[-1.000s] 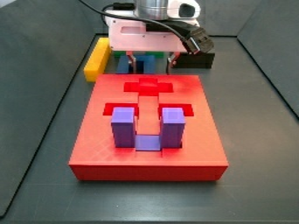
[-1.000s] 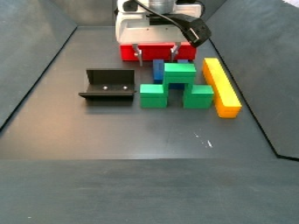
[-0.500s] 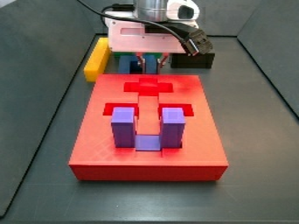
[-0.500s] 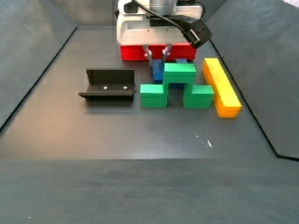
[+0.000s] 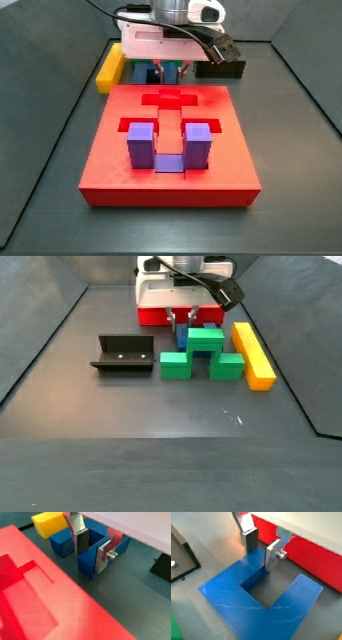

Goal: Pick up the blue object. Move up. Place the blue object on the fixture. Regrasp the blue object. Move to above the board. Insert the blue object.
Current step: Pick up the blue object.

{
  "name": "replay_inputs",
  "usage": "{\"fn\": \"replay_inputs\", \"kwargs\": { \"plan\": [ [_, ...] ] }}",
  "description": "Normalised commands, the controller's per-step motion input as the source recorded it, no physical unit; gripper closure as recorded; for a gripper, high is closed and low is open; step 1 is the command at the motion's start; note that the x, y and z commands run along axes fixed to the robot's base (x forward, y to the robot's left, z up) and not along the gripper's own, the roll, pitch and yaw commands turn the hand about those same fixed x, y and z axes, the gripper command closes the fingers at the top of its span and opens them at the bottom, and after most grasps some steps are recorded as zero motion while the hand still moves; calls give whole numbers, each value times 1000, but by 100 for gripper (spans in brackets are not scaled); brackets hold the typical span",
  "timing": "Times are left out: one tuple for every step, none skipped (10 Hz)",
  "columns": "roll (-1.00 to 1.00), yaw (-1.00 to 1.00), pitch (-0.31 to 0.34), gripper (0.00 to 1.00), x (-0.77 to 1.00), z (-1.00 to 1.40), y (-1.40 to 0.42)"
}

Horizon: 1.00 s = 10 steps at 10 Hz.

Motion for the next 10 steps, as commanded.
{"fn": "replay_inputs", "kwargs": {
  "plan": [
    [0,0,0,100,0,0,0],
    [0,0,0,100,0,0,0],
    [0,0,0,100,0,0,0],
    [0,0,0,100,0,0,0],
    [0,0,0,100,0,0,0],
    [0,0,0,100,0,0,0],
    [0,0,0,100,0,0,0],
    [0,0,0,100,0,0,0],
    [0,0,0,100,0,0,0],
    [0,0,0,100,0,0,0]
  ]
}}
